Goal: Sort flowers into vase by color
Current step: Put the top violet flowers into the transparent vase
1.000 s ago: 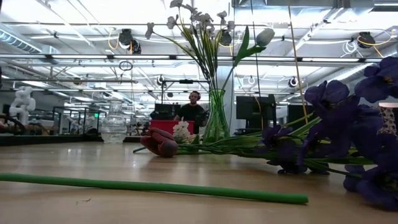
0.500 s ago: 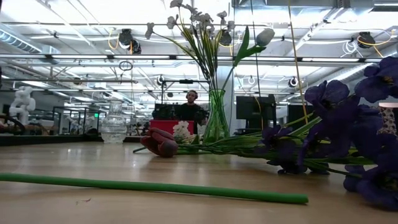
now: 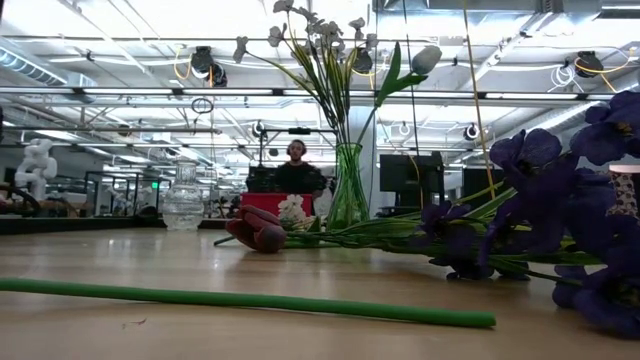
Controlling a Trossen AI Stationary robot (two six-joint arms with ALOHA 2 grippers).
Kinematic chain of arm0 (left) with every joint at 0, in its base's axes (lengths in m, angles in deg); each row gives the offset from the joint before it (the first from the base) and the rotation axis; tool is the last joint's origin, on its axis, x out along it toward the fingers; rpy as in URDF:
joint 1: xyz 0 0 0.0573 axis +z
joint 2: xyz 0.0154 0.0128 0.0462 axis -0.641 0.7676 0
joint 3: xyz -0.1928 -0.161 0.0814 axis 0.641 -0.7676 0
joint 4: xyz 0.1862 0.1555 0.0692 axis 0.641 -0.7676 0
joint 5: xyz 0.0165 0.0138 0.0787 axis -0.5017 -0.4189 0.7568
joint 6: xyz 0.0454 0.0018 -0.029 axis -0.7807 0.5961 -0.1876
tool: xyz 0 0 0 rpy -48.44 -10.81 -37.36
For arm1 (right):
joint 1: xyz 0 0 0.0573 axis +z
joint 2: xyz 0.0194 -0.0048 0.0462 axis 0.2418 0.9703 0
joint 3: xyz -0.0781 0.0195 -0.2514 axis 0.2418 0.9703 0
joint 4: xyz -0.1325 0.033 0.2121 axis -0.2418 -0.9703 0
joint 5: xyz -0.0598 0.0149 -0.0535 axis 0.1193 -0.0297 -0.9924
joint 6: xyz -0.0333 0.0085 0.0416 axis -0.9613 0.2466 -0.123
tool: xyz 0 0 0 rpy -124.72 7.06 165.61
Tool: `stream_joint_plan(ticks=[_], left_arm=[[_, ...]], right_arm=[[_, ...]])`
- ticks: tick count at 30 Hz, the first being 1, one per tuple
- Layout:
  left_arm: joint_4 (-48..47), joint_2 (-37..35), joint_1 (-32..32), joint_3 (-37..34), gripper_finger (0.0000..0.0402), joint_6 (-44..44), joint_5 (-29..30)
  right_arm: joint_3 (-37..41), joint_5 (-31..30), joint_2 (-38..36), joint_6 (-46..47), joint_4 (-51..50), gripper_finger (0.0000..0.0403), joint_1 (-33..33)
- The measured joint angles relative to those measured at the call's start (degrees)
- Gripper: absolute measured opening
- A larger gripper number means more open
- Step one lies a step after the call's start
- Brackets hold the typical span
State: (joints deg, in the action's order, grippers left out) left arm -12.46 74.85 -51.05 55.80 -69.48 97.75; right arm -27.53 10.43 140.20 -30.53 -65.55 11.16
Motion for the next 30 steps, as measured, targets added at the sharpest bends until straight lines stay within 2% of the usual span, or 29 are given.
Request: stream_joint_plan(ticks=[6,11,13,17,21,27,30], left_arm=[[-0.08,0.0,0.09,0.0,0.0105,-1.37,0.0],[-0.21,0.0,0.09,0.0,0.003,-1.41,0.0],[-0.33,0.0,0.09,-0.04,0.0013,-1.4,0.0],[-0.92,0.0,0.09,-0.04,0.0013,-1.35,0.0],[-5.58,-2.06,0.0,-0.13,0.0013,-0.99,0.19],[-16.01,-9.19,-0.94,-0.09,0.0012,-1.07,5.87],[-24.21,-13.44,-1.04,-0.09,0.0012,-1.48,8.8]], right_arm=[[0.0,-0.21,0.17,-0.13,0.02,0.0,0.0],[0.0,-0.21,0.17,-0.3,-0.25,0.0,0.0],[0.0,-0.21,0.17,-0.61,-0.68,0.0,0.0],[0.0,-0.15,0.15,-0.63,-1.35,0.0002,0.0],[-0.02,-0.18,-0.28,-0.63,-3.46,0.0018,-0.13],[0.0,-0.08,-2.56,-0.63,-5.78,0.0052,-1.38],[0.0,-0.06,-4.42,-0.64,-7.71,0.0065,-2.24]])
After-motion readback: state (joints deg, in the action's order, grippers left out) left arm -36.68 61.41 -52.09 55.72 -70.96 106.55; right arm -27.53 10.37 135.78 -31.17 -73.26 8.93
